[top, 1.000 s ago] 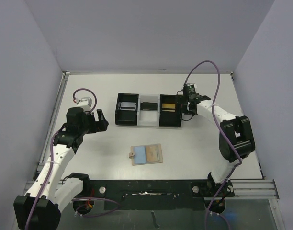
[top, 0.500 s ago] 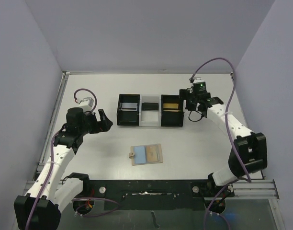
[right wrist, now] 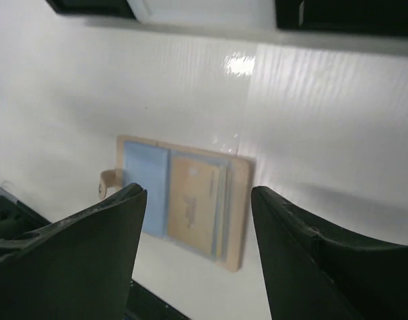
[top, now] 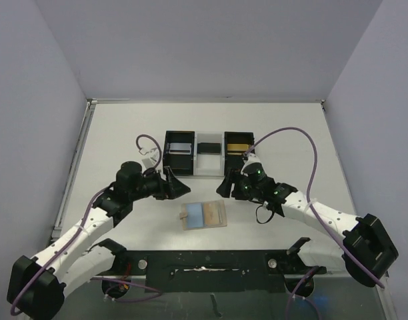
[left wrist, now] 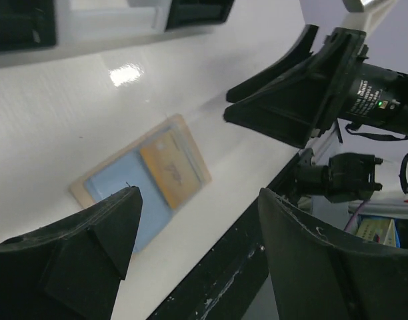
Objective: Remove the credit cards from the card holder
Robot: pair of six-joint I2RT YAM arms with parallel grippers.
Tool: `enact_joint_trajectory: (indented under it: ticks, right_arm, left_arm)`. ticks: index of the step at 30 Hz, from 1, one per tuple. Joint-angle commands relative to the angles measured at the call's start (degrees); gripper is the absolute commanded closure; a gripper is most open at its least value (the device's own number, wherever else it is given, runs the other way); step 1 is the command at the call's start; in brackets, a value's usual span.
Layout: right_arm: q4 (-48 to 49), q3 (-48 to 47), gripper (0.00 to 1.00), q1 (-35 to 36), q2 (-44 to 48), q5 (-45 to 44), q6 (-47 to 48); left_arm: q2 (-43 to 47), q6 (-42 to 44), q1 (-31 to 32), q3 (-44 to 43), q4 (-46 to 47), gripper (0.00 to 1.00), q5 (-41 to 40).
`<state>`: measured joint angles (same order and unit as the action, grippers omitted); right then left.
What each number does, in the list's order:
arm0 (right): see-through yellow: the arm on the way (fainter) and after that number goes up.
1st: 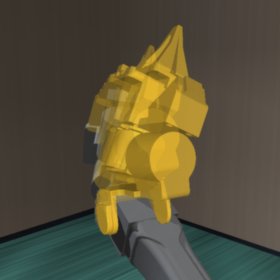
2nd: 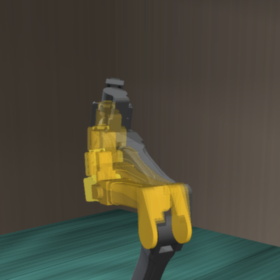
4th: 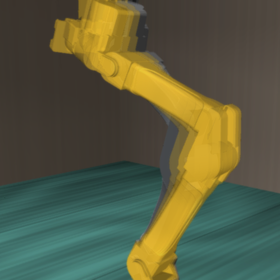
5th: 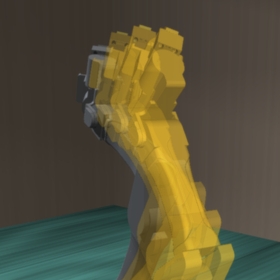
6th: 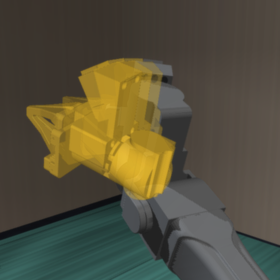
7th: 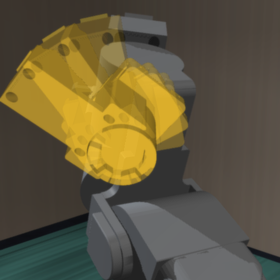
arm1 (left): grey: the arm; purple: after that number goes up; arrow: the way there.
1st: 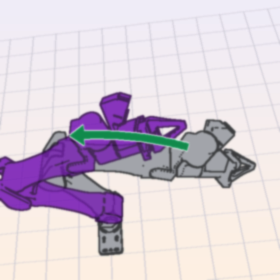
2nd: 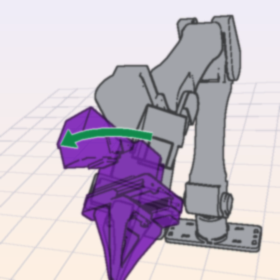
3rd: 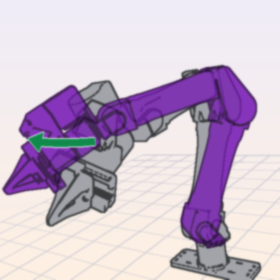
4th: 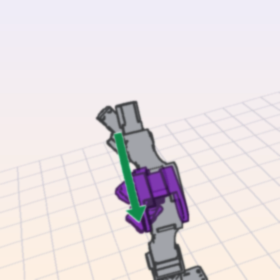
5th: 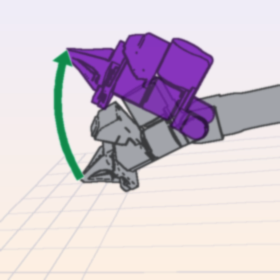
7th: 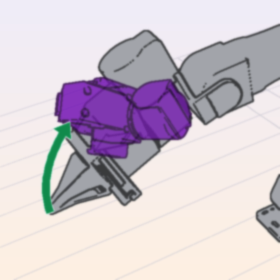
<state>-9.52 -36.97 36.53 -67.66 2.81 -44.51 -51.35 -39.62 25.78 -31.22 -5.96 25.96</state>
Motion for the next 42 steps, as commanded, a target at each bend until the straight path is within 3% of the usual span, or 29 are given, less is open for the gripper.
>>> enact_joint_trajectory:
  ticks: [1,6,11,22,31,42]
  right_arm:
    - [9.9,4.1,0.37,6.1,1.8,-4.3,-12.7]
    - [10.4,6.5,0.44,9.7,-0.4,-3.7,-17.3]
    - [13.5,9.0,0.53,11.2,-0.9,-2.1,-20.0]
    - [13.6,8.4,0.58,11.2,-6.1,0.8,-21.0]
    - [12.3,7.0,0.61,11.2,-9.6,1.3,-20.4]
    - [10.0,4.3,0.63,11.2,-7.9,1.0,-17.5]
  left_arm:
    - [-2.9,-6.0,10.3,1.2,6.9,0.34,-7.4]
    - [-9.3,-9.0,19.0,0.9,7.7,0.39,-13.4]
    - [-14.4,-12.9,23.0,1.4,9.9,0.43,-15.8]
    - [-20.6,-14.1,23.2,1.4,3.3,0.48,-23.9]
    - [-17.7,-12.9,23.2,0.7,-4.9,0.49,-31.3]
    - [-15.7,-12.8,23.2,3.2,-2.6,0.52,-30.4]
